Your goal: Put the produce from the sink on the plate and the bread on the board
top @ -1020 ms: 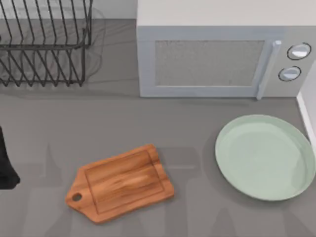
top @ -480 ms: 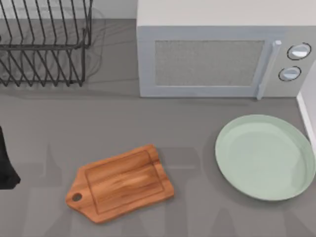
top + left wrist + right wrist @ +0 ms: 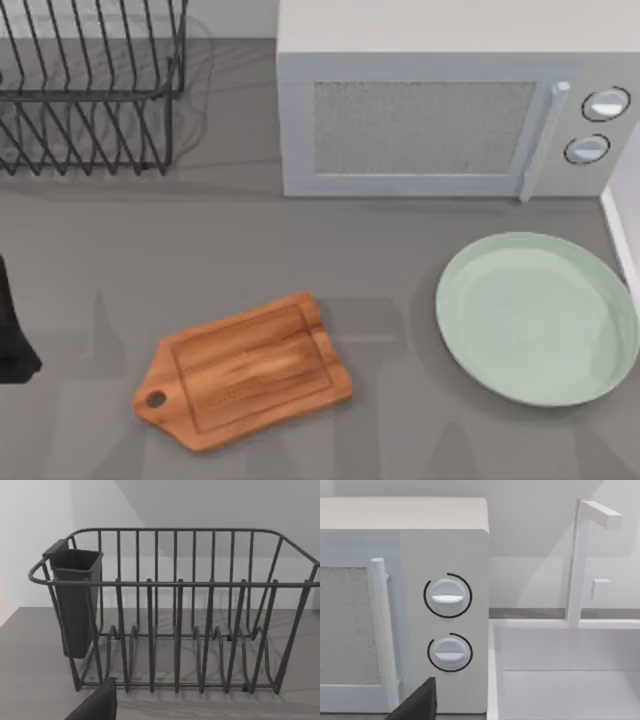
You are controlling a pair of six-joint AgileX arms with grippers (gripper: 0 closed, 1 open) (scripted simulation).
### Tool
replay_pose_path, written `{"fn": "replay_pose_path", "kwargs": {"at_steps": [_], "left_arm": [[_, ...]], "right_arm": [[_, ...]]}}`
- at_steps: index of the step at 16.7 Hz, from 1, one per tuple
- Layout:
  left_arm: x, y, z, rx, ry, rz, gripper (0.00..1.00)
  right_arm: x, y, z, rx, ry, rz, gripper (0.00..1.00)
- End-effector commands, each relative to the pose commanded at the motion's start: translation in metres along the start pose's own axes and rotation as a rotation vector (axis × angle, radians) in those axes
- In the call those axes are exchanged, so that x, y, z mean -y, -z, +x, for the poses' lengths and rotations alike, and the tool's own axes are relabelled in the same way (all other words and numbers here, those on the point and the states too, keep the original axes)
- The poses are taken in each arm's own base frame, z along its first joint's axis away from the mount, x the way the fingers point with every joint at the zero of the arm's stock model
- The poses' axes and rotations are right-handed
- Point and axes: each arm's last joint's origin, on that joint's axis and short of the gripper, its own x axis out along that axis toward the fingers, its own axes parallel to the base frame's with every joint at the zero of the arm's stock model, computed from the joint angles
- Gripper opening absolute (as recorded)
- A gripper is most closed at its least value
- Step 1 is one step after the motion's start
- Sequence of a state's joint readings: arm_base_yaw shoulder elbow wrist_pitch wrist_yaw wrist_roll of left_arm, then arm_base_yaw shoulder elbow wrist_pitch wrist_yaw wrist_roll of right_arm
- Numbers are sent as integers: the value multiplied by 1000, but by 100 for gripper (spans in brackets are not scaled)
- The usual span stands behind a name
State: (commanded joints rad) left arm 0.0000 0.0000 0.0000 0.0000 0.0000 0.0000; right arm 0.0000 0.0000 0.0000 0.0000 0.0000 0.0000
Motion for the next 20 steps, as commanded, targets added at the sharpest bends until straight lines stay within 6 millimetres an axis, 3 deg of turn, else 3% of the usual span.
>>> {"fn": "replay_pose_path", "kwargs": {"at_steps": [5,8,11,13,16,20], "left_arm": [[0,0,0,0,0,0,100],[0,0,0,0,0,0,100],[0,0,0,0,0,0,100],[0,0,0,0,0,0,100],[0,0,0,0,0,0,100],[0,0,0,0,0,0,100]], "right_arm": [[1,-12,0,-41,11,-10,100],[4,-39,6,-147,33,-32,100],[9,-73,25,-319,60,-57,100],[14,-95,49,-460,76,-71,100],[28,-117,101,-697,90,-84,100],[56,-112,185,-1018,86,-77,100]]}}
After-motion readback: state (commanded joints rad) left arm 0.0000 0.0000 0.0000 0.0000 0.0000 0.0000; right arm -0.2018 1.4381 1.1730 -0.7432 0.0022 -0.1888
